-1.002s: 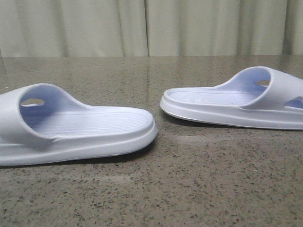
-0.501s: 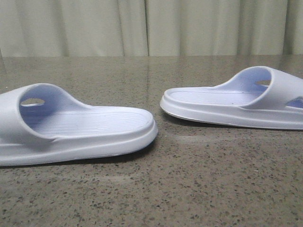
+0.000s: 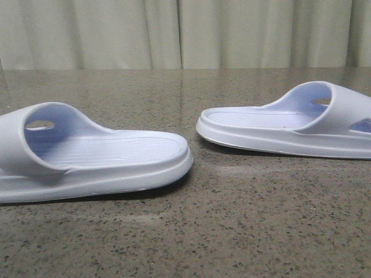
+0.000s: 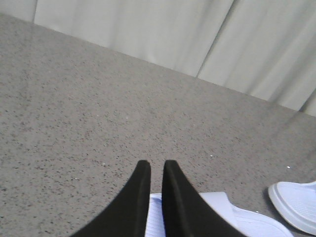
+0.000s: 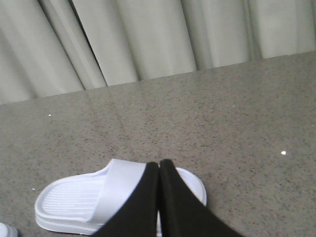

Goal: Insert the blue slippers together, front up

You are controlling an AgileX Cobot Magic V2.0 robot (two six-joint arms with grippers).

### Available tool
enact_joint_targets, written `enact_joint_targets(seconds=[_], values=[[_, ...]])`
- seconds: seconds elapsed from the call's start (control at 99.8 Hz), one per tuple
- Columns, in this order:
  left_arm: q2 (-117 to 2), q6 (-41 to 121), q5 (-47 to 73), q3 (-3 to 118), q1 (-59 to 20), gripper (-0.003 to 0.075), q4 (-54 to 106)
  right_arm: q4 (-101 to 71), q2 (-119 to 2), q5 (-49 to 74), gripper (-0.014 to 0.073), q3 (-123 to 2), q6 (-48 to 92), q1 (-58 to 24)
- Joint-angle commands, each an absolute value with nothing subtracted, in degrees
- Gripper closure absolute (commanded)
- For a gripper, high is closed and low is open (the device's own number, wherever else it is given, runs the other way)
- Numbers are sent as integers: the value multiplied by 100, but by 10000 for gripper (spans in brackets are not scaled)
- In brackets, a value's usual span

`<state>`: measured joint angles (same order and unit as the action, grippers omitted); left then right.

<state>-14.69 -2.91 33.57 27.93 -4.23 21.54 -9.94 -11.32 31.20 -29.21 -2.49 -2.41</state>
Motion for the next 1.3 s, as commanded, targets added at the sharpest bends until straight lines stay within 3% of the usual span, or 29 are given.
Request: enact_joint_targets(seconds=[0.0,0.18,0.341,0.481,0.581,0.661,0.711,1.292], values=[[-1954,-345,3299,3349,-412,705,2614,-1237,-1526,2850,700,-3407,-269,-243],[-2585,-345,3487,3614,-412,704,3124,-1390,-1969,2925,674,-3610,-269,-243],[-2825,-270,3532,3614,-412,677,3180,-1691,-2204,3164,498,-3610,-269,-243],[-2850,-133,3532,3614,-412,521,3180,-1704,-2213,3164,253,-3610,-269,-243],[-2850,-131,3563,3614,-412,328,3180,-1732,-2213,3143,130,-3610,-269,-243],[-2850,-131,3563,3614,-412,207,3180,-1732,-2213,3119,118,-3610,-269,-243],[-2850,-131,3563,3614,-412,183,3180,-1732,-2213,3094,118,-3610,-269,-243],[-2861,-1463,2614,2449,-412,182,3214,-1732,-2213,3080,118,-3610,-269,-243]])
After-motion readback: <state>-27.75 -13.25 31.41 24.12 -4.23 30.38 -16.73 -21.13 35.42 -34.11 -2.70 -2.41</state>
